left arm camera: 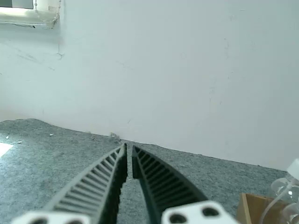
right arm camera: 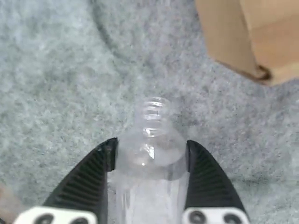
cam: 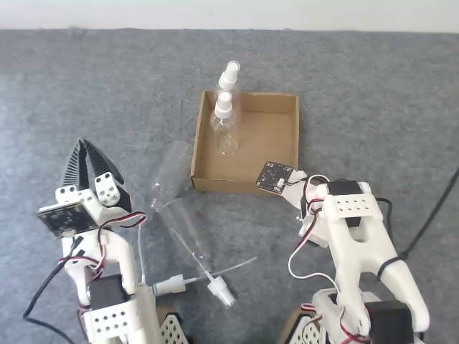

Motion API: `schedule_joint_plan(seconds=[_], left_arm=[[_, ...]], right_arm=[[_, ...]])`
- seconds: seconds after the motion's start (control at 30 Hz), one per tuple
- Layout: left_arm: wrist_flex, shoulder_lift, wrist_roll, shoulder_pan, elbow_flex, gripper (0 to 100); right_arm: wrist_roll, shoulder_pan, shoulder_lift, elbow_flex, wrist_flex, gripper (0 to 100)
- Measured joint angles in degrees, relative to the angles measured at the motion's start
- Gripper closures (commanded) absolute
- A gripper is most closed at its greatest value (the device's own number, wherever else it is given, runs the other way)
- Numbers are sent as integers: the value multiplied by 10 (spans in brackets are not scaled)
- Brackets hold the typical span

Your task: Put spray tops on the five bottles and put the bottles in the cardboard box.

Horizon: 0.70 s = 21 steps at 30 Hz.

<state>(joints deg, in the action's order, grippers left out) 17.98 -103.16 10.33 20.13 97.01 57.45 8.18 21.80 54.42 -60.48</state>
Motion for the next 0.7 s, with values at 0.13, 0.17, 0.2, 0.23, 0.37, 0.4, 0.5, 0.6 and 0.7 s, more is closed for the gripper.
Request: schedule_joint_plan(seconds=[0.13, 0.17, 0.2, 0.23, 0.37, 0.4, 0.5, 0.6, 0.7], left_arm=[[0, 0, 0, 0, 0, 985], [0, 0, 0, 0, 0, 985], [0, 0, 0, 0, 0, 985], [0, 0, 0, 0, 0, 985], [0, 0, 0, 0, 0, 985], [0, 0, 0, 0, 0, 985], [0, 0, 0, 0, 0, 985], [0, 0, 0, 0, 0, 984], [0, 0, 0, 0, 0, 984]], right_arm=[[-21, 0, 1, 0, -37, 950], [-38, 0, 5, 0, -41, 950], [-55, 0, 12, 0, -45, 950], [-71, 0, 21, 0, -47, 950], [-129, 0, 69, 0, -62, 950], [-143, 0, 82, 0, -69, 950], [-186, 0, 127, 0, -93, 950], [-251, 11, 178, 0, -126, 950], [-334, 39, 236, 0, -154, 950]])
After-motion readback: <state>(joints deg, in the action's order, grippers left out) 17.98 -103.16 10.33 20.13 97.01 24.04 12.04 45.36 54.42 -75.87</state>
